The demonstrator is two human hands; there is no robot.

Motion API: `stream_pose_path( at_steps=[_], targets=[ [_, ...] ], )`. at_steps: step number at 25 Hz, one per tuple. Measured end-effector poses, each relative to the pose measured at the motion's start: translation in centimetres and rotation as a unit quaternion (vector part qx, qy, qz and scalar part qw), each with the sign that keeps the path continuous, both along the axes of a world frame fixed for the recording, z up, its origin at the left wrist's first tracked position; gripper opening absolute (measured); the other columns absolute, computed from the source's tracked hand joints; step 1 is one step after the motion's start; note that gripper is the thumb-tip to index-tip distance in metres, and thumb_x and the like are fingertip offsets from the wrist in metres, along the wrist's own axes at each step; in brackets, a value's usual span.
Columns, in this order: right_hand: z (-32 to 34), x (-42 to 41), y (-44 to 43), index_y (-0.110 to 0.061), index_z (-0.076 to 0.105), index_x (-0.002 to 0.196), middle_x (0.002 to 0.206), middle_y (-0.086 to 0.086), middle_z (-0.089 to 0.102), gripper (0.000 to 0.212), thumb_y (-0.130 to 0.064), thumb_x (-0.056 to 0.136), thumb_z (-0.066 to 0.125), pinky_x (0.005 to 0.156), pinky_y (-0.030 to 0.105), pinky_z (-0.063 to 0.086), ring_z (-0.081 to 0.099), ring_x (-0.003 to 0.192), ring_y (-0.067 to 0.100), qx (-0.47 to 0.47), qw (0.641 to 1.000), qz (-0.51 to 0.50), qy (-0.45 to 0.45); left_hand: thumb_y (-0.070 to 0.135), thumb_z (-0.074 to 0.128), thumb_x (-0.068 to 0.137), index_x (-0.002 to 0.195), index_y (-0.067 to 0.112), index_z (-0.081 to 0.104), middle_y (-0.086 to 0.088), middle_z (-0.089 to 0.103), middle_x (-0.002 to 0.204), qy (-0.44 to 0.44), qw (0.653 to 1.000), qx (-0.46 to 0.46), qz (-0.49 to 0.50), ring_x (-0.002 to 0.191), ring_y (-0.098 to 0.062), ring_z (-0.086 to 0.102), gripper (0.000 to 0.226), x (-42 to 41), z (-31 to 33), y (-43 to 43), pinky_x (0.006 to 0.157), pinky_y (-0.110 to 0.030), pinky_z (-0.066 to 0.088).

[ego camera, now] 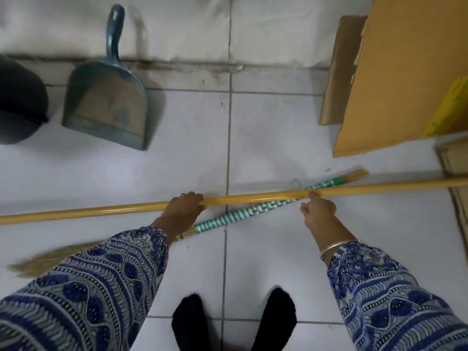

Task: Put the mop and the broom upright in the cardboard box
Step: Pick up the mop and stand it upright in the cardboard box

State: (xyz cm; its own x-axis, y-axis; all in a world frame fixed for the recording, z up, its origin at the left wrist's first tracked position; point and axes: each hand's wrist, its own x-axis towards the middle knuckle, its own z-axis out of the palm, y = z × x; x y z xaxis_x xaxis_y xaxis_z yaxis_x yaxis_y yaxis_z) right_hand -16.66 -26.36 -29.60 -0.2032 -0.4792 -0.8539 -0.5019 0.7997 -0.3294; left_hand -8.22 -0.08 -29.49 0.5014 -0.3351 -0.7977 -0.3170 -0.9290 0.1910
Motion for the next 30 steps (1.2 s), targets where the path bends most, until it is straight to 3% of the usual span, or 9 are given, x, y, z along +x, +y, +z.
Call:
stream_pose_path(
  at_steps=[3, 7, 10, 12, 16, 21, 24, 27, 30],
  targets=[
    [0.0, 0.5, 0.1, 0.000, 0.052, 0.095, 0.088, 0.014, 0.060, 0.019, -0.015, 0.087, 0.060, 0.082, 0.032, 0.051, 0.055, 0.064, 0.017, -0.011, 0.999, -0.007, -0.031, 0.023, 0.040, 0.095, 0.118, 0.008, 0.051, -0.017, 0.057, 0.117, -0.017, 0.999, -0.017, 0.024, 0.106, -0.034, 0.055, 0.030, 0.1, -1.2, 0.1, 0.090, -0.045, 0.045],
    [0.5, -0.2, -0.2, -0.001, 0.047, 0.081, 0.117, 0.022, 0.060, 0.016, -0.007, 0.085, 0.062, 0.091, 0.042, 0.051, 0.058, 0.088, 0.025, 0.005, 0.996, -0.051, -0.074, 0.019, 0.044, 0.094, 0.099, 0.004, 0.060, -0.016, 0.060, 0.096, -0.012, 0.998, -0.042, 0.042, 0.092, -0.033, 0.056, 0.022, 0.6, -0.4, 0.3, 0.076, -0.041, 0.043],
    [4.7, -0.2, -0.6, 0.001, 0.046, 0.072, 0.097, 0.020, 0.061, 0.017, 0.002, 0.086, 0.056, 0.098, 0.048, 0.046, 0.057, 0.105, 0.030, 0.036, 0.990, -0.082, -0.113, 0.019, 0.048, 0.093, 0.092, 0.005, 0.062, -0.007, 0.053, 0.080, -0.005, 0.996, -0.068, 0.058, 0.079, -0.028, 0.053, 0.020, 1.2, 2.6, 0.8, 0.066, -0.033, 0.035],
    [9.1, -0.1, -0.8, 0.001, 0.049, 0.072, 0.095, 0.014, 0.059, 0.016, 0.002, 0.088, 0.052, 0.101, 0.048, 0.045, 0.057, 0.103, 0.028, 0.038, 0.986, -0.068, -0.149, 0.020, 0.050, 0.092, 0.092, 0.007, 0.063, -0.003, 0.053, 0.080, 0.006, 0.994, -0.085, 0.067, 0.075, -0.022, 0.049, 0.018, 1.8, 5.8, 1.0, 0.067, -0.031, 0.035],
    [20.5, 0.3, -1.6, -0.001, 0.059, 0.081, 0.081, 0.007, 0.059, 0.008, -0.001, 0.088, 0.055, 0.090, 0.039, 0.049, 0.059, 0.076, 0.017, -0.027, 0.983, -0.027, -0.182, 0.018, 0.051, 0.091, 0.087, 0.012, 0.063, -0.004, 0.058, 0.079, 0.019, 0.988, -0.128, 0.083, 0.072, -0.021, 0.051, 0.015, 3.0, 15.0, 0.2, 0.065, -0.030, 0.038],
    [37.0, 0.4, -4.3, -0.010, 0.058, 0.073, 0.080, 0.007, 0.060, 0.017, -0.003, 0.088, 0.056, 0.089, 0.040, 0.051, 0.059, 0.078, 0.017, -0.114, 0.966, 0.014, -0.230, 0.019, 0.051, 0.090, 0.077, 0.022, 0.055, 0.003, 0.051, 0.067, 0.035, 0.975, -0.203, 0.082, 0.065, -0.017, 0.046, 0.014, 2.5, 28.8, -3.4, 0.055, -0.026, 0.032],
    [48.3, -0.4, -6.3, -0.016, 0.057, 0.075, 0.088, 0.008, 0.059, 0.018, -0.005, 0.089, 0.054, 0.071, 0.028, 0.059, 0.058, 0.076, 0.016, -0.168, 0.949, 0.042, -0.262, 0.021, 0.050, 0.091, 0.076, 0.021, 0.053, 0.006, 0.047, 0.059, 0.021, 0.965, -0.254, 0.069, 0.059, -0.015, 0.042, 0.016, 1.3, 38.6, -5.9, 0.053, -0.026, 0.030],
    [59.7, -0.9, -8.1, -0.018, 0.054, 0.075, 0.082, 0.002, 0.056, 0.019, -0.005, 0.089, 0.054, 0.087, 0.034, 0.053, 0.057, 0.083, 0.015, -0.220, 0.927, 0.069, -0.297, 0.025, 0.051, 0.090, 0.076, 0.022, 0.053, -0.004, 0.052, 0.065, -0.001, 0.952, -0.299, 0.060, 0.061, -0.019, 0.044, 0.015, 0.5, 47.6, -8.4, 0.054, -0.028, 0.030],
    [71.2, -2.6, -10.0, -0.018, 0.055, 0.076, 0.081, -0.001, 0.057, 0.018, -0.005, 0.088, 0.055, 0.090, 0.038, 0.051, 0.058, 0.088, 0.016, -0.262, 0.899, 0.079, -0.341, 0.022, 0.053, 0.089, 0.074, 0.019, 0.054, -0.004, 0.050, 0.065, -0.033, 0.934, -0.353, 0.047, 0.064, -0.019, 0.045, 0.015, -1.5, 56.9, -11.6, 0.056, -0.028, 0.030]
  ],
)
